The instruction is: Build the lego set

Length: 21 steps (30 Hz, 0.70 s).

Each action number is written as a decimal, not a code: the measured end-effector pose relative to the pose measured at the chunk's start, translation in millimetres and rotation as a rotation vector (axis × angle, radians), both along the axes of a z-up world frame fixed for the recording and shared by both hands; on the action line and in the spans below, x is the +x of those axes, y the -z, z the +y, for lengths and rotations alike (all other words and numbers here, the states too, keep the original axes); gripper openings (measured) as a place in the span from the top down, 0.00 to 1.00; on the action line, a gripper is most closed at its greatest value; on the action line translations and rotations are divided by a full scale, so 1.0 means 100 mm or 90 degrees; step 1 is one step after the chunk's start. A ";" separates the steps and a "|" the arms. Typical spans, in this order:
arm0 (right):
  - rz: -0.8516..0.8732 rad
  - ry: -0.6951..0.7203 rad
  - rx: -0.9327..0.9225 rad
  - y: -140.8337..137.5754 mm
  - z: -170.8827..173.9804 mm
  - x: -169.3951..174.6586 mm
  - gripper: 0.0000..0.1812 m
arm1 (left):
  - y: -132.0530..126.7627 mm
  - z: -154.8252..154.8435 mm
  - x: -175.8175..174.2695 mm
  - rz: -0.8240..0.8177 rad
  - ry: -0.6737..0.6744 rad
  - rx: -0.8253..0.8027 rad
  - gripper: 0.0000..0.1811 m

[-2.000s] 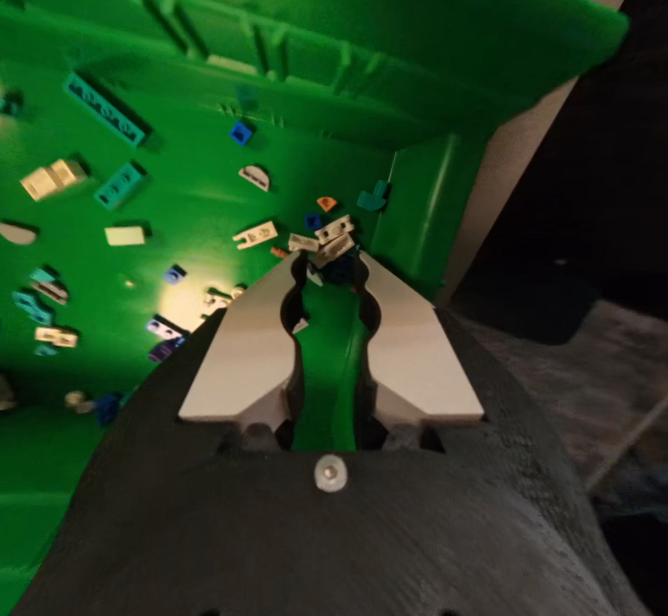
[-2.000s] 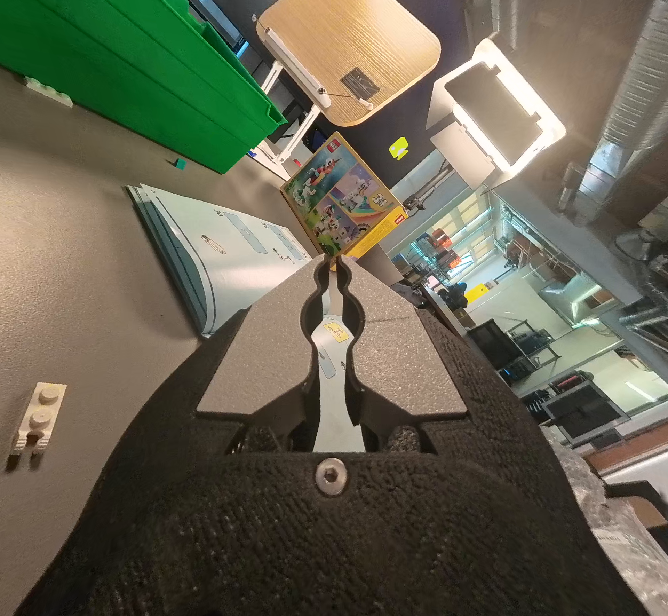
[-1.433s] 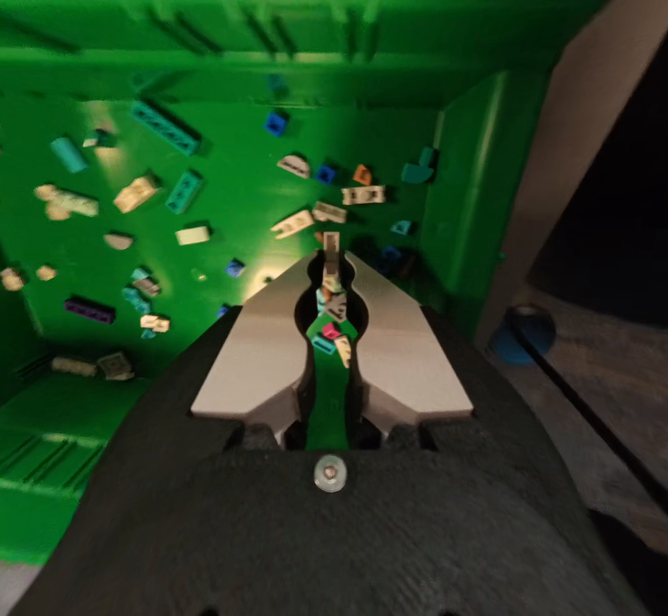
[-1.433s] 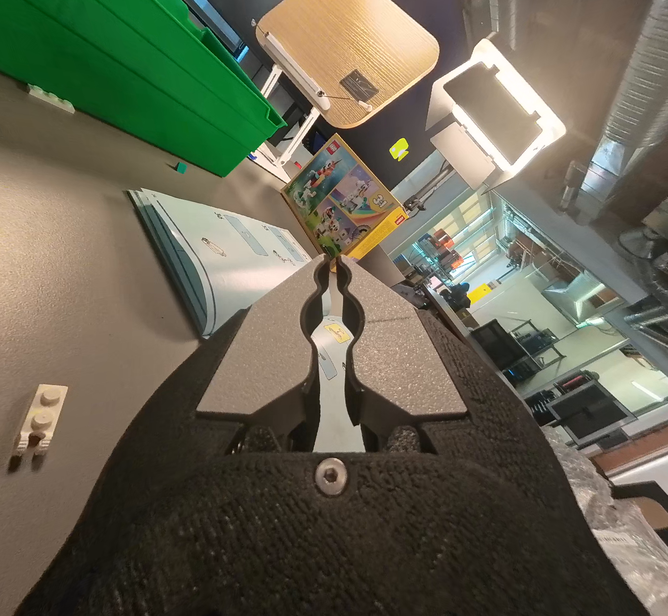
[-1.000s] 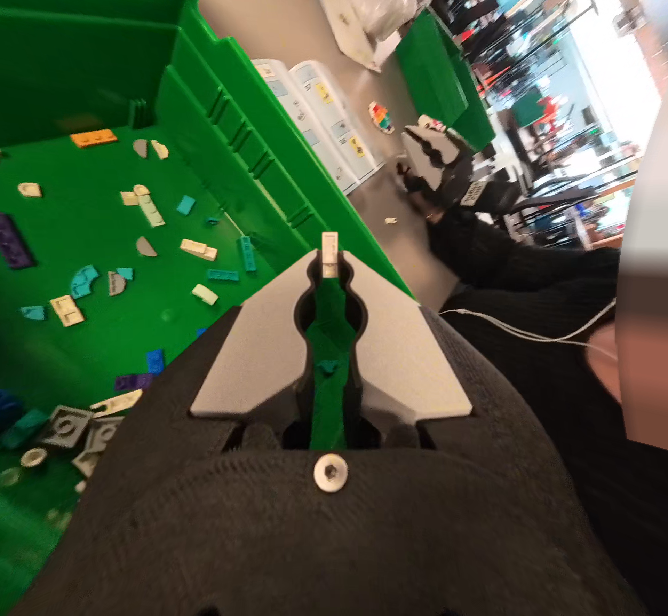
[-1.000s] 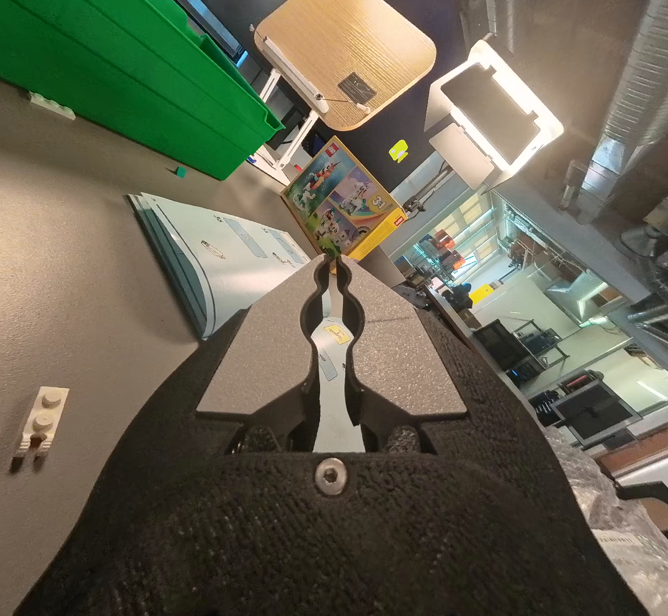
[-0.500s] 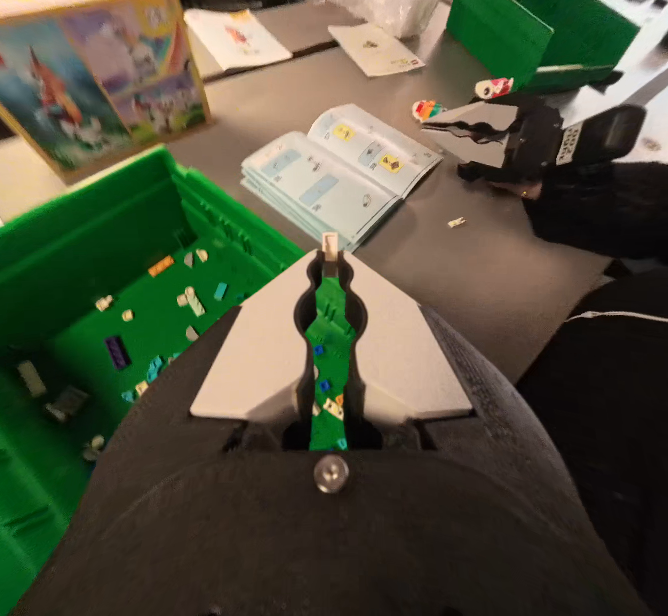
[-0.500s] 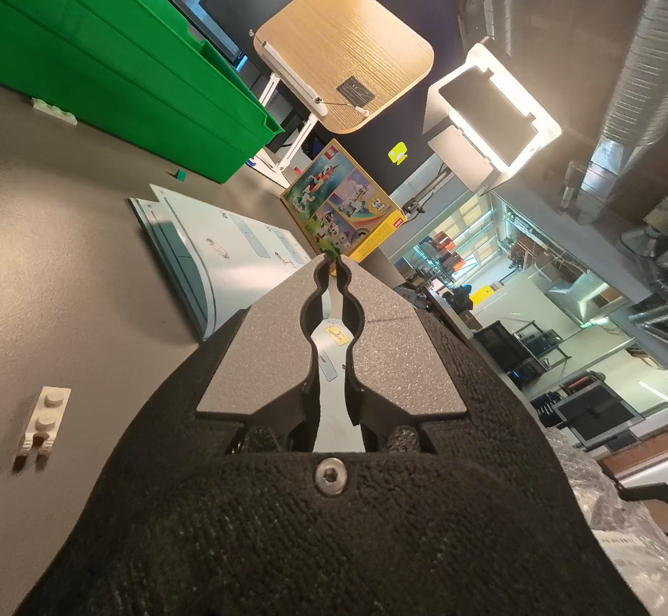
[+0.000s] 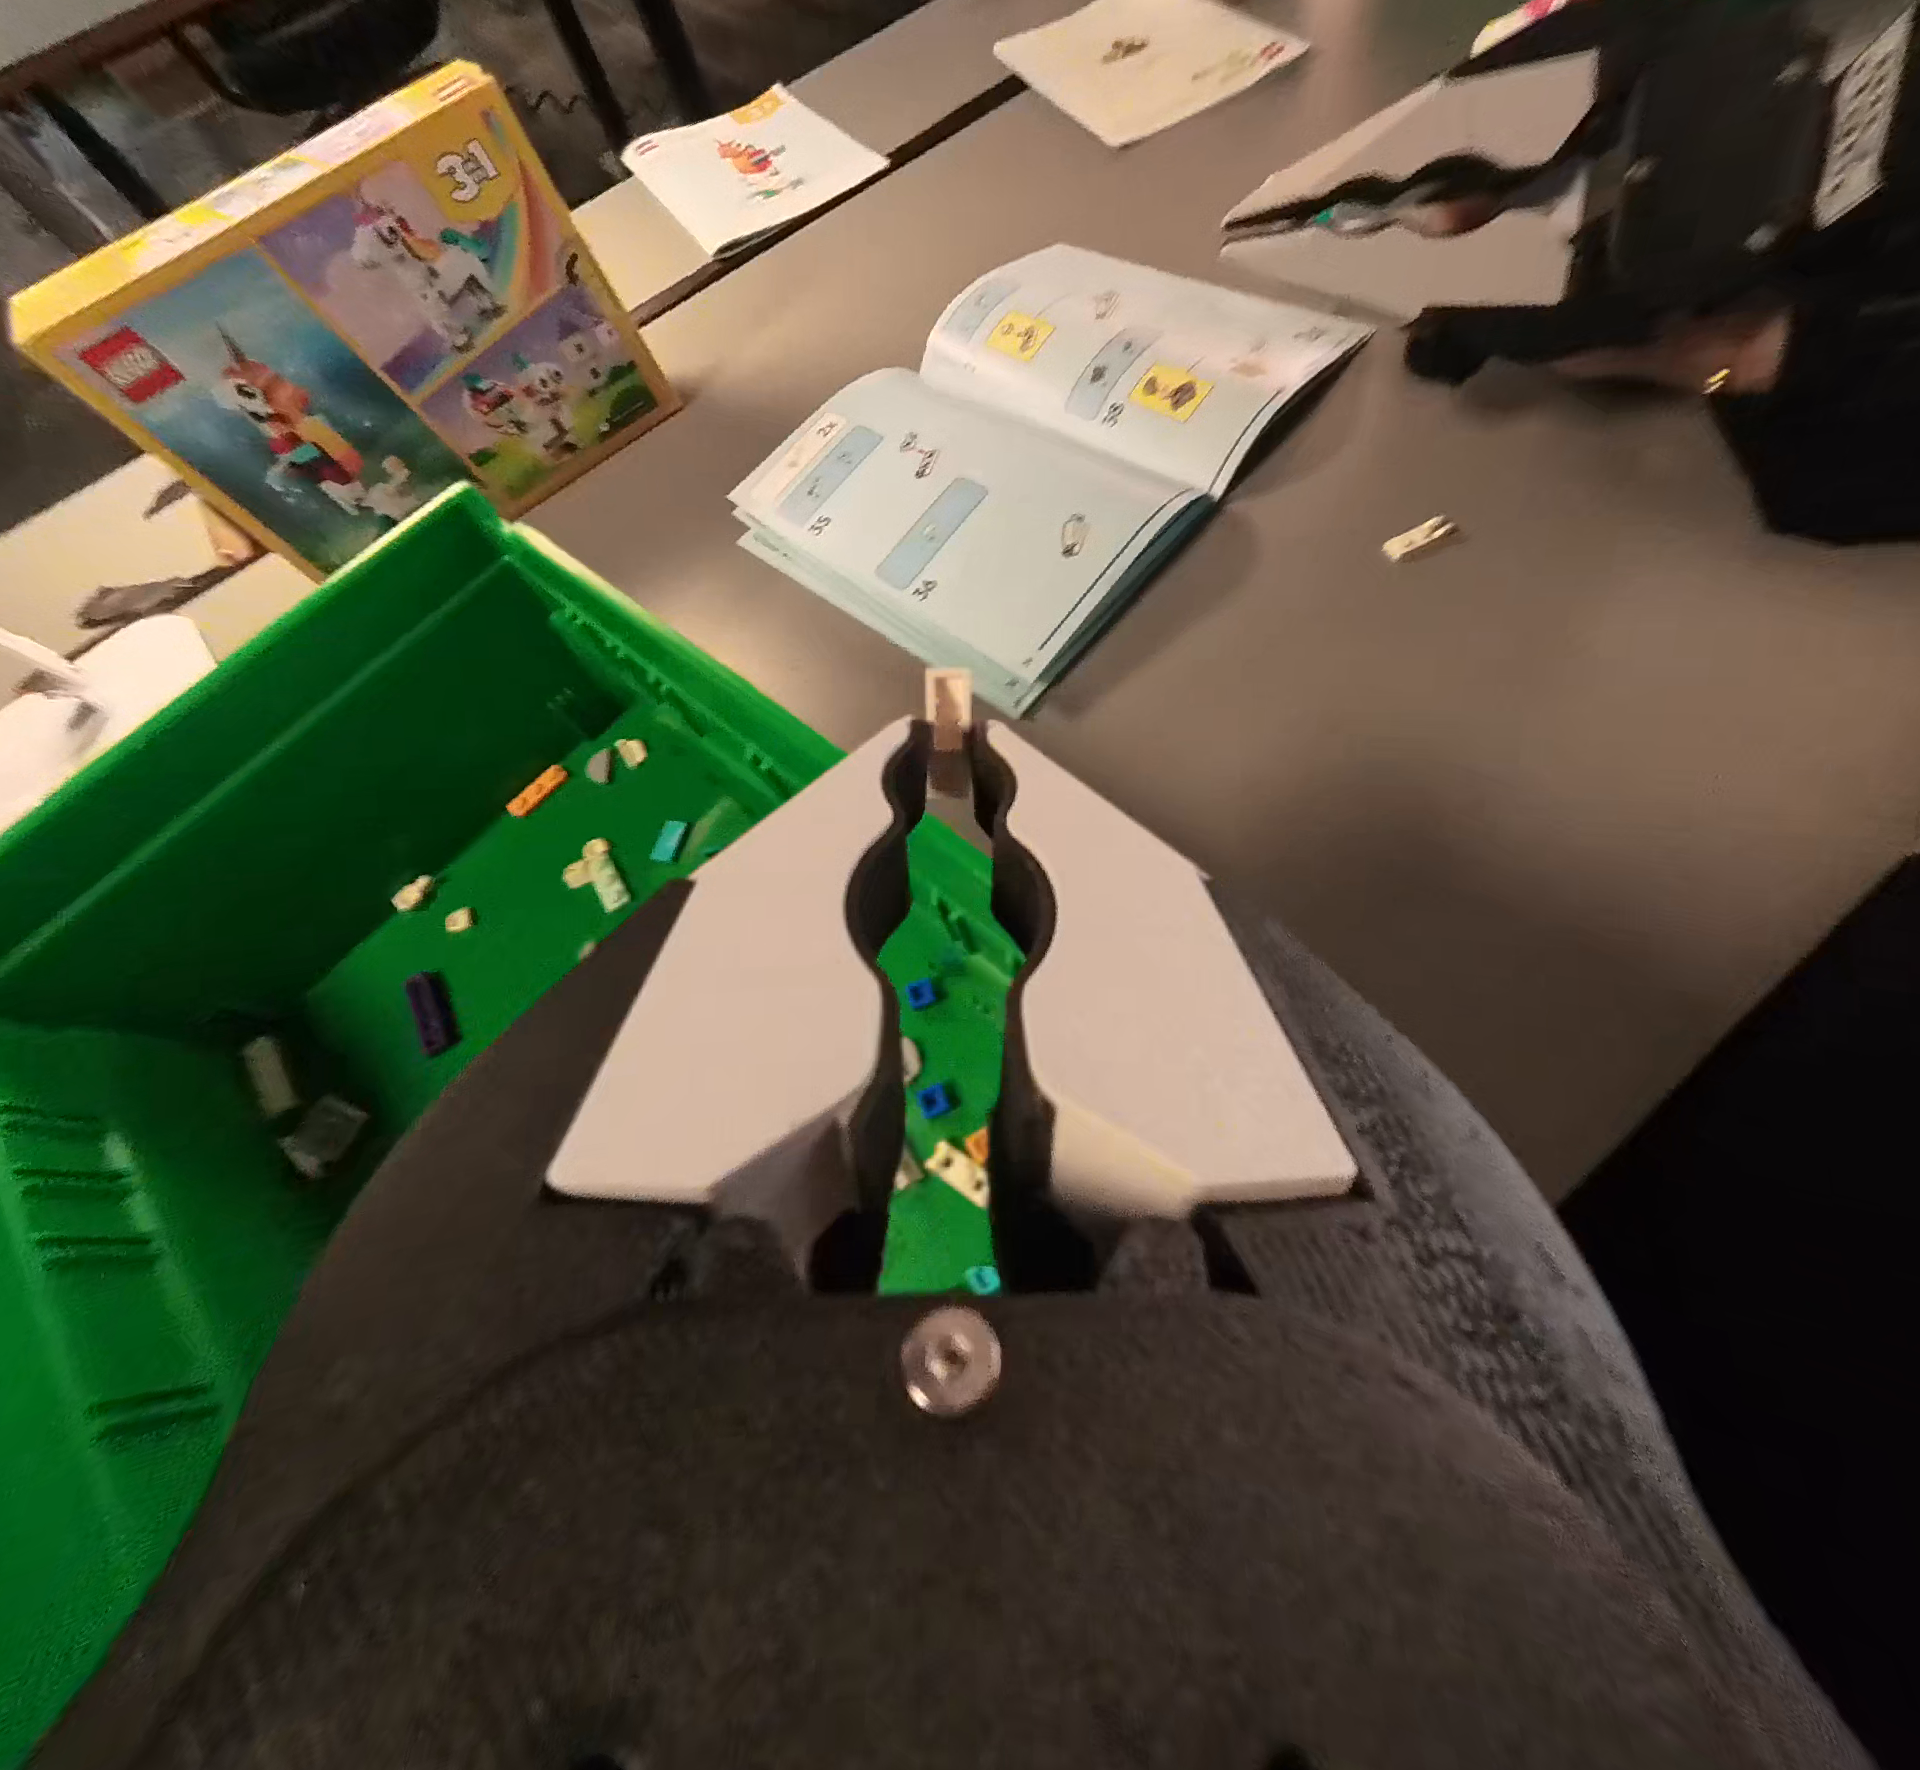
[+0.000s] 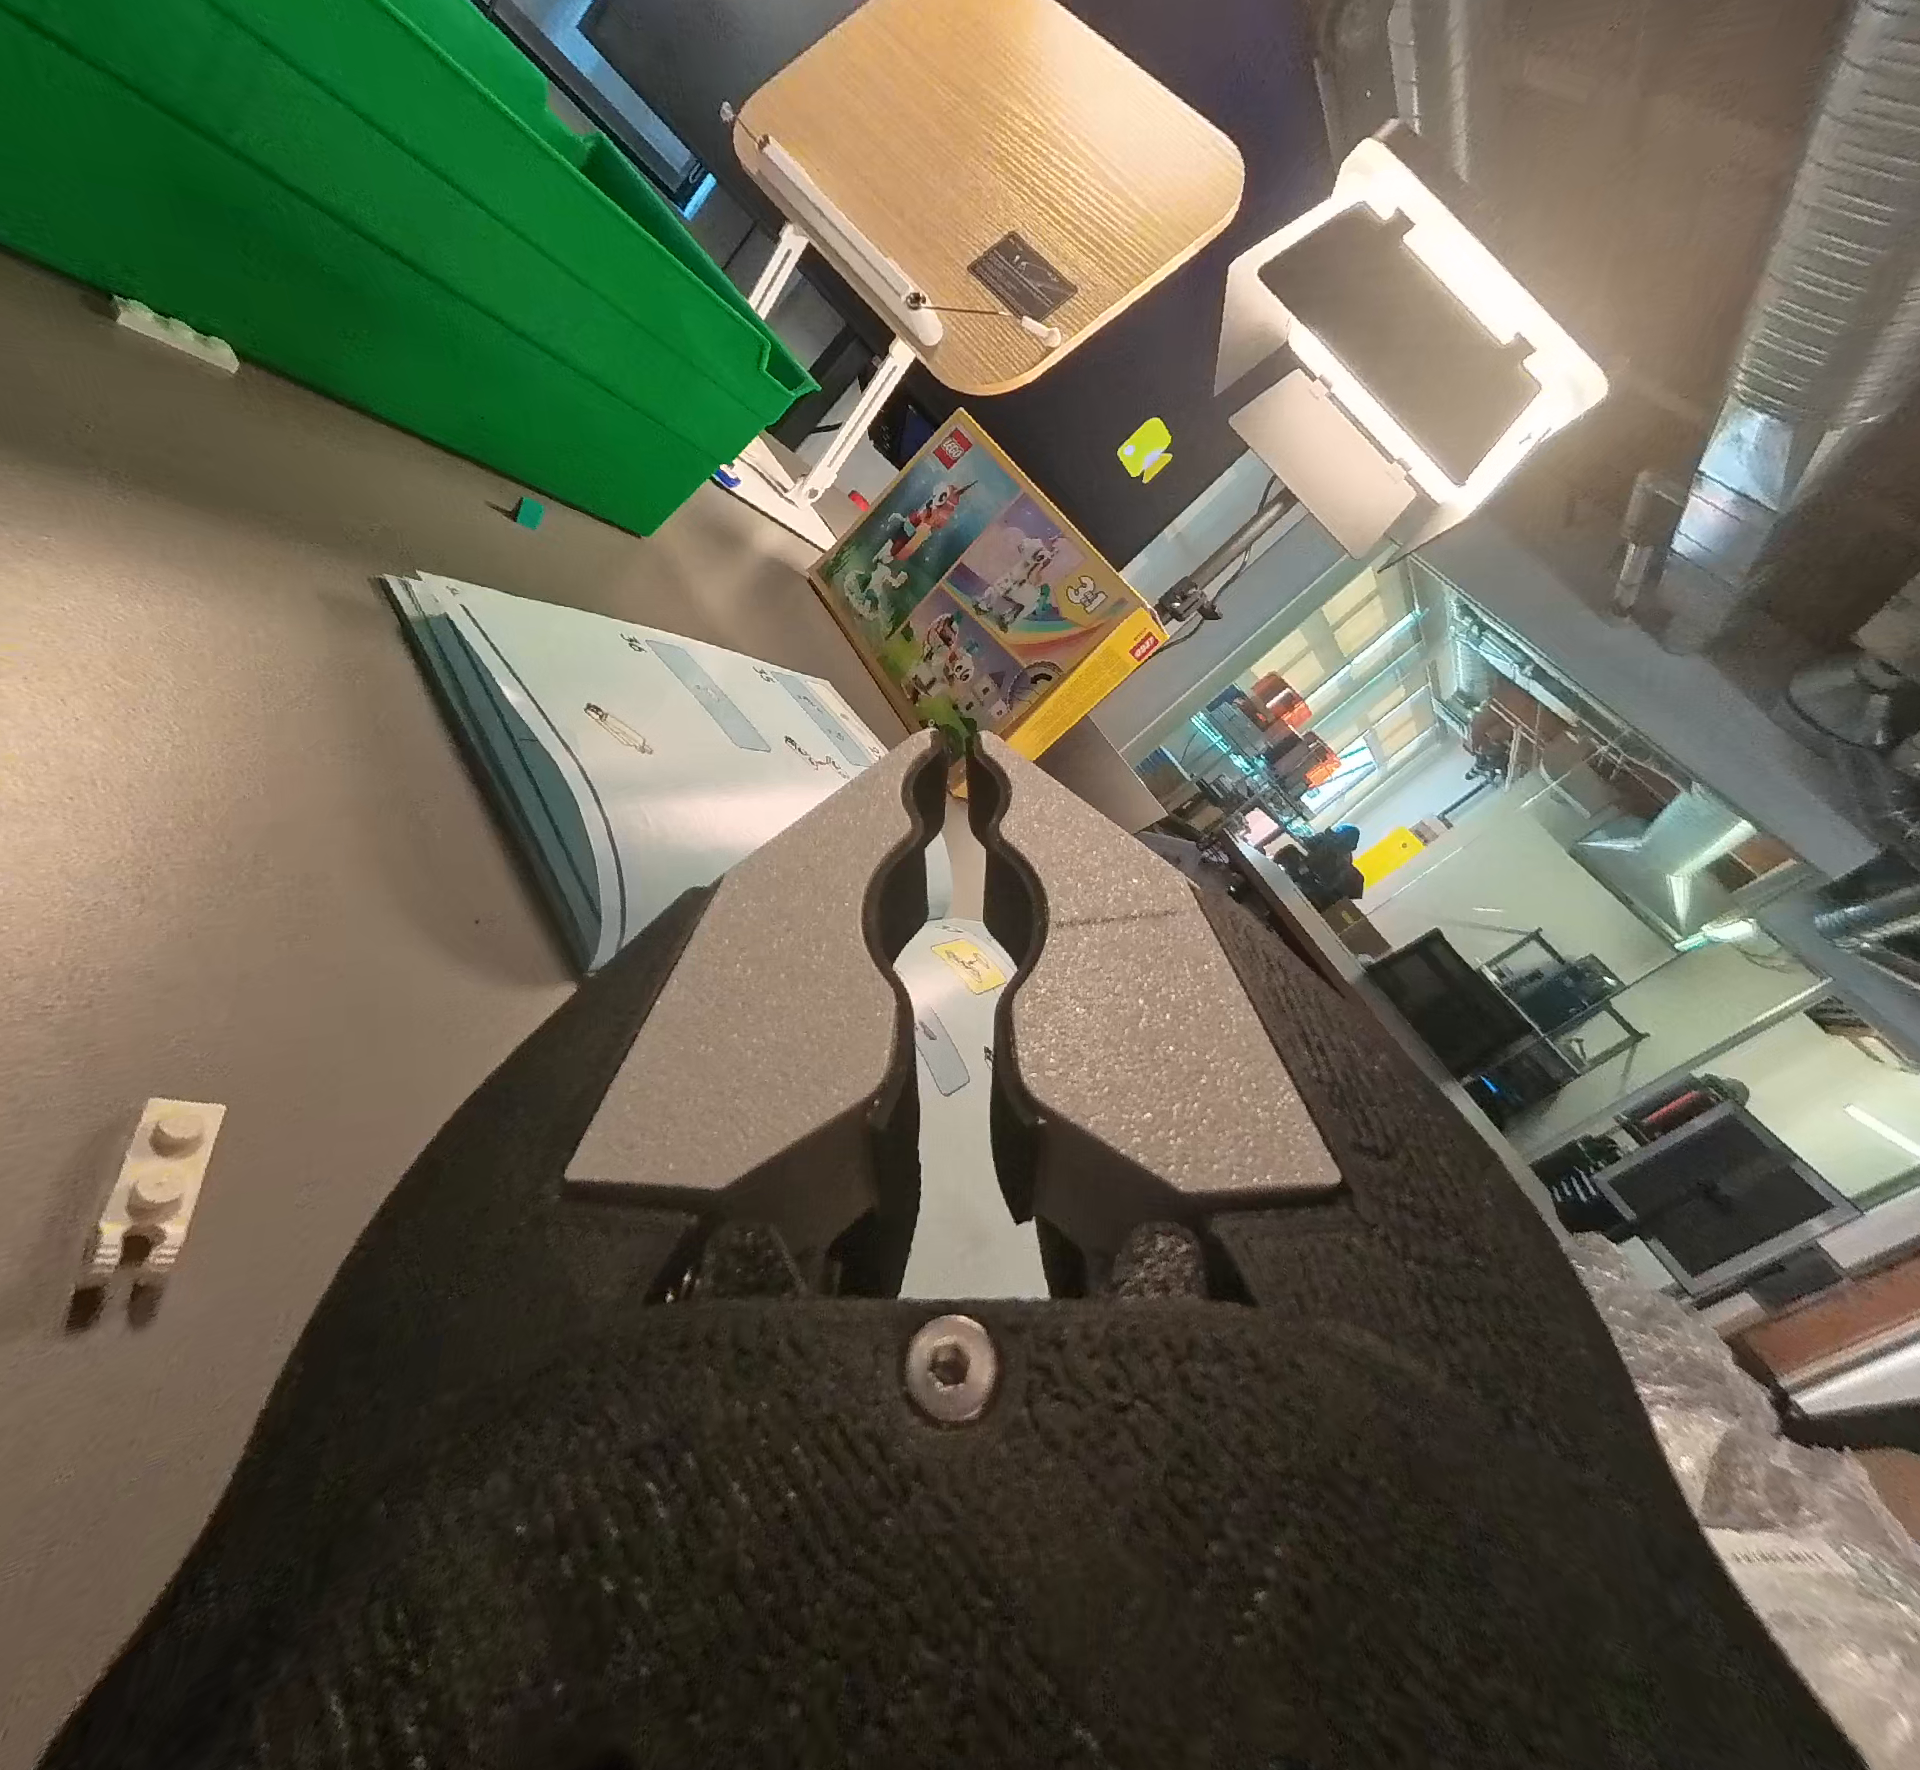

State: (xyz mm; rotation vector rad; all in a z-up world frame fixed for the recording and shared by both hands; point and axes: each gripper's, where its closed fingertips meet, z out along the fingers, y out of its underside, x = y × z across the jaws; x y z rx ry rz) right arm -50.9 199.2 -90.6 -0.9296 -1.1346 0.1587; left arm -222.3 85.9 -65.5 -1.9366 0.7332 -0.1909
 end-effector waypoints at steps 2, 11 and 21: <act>-0.001 0.000 0.001 0.00 0.00 0.00 0.99 | -0.07 -0.10 0.13 -0.070 0.042 -0.006 0.96; -0.003 0.002 0.006 0.00 -0.01 0.00 0.99 | -0.32 -0.53 1.57 -0.312 0.325 -0.073 0.96; 0.008 0.012 0.002 -0.03 0.01 0.06 0.99 | 0.90 0.04 1.79 0.039 0.209 -0.208 0.96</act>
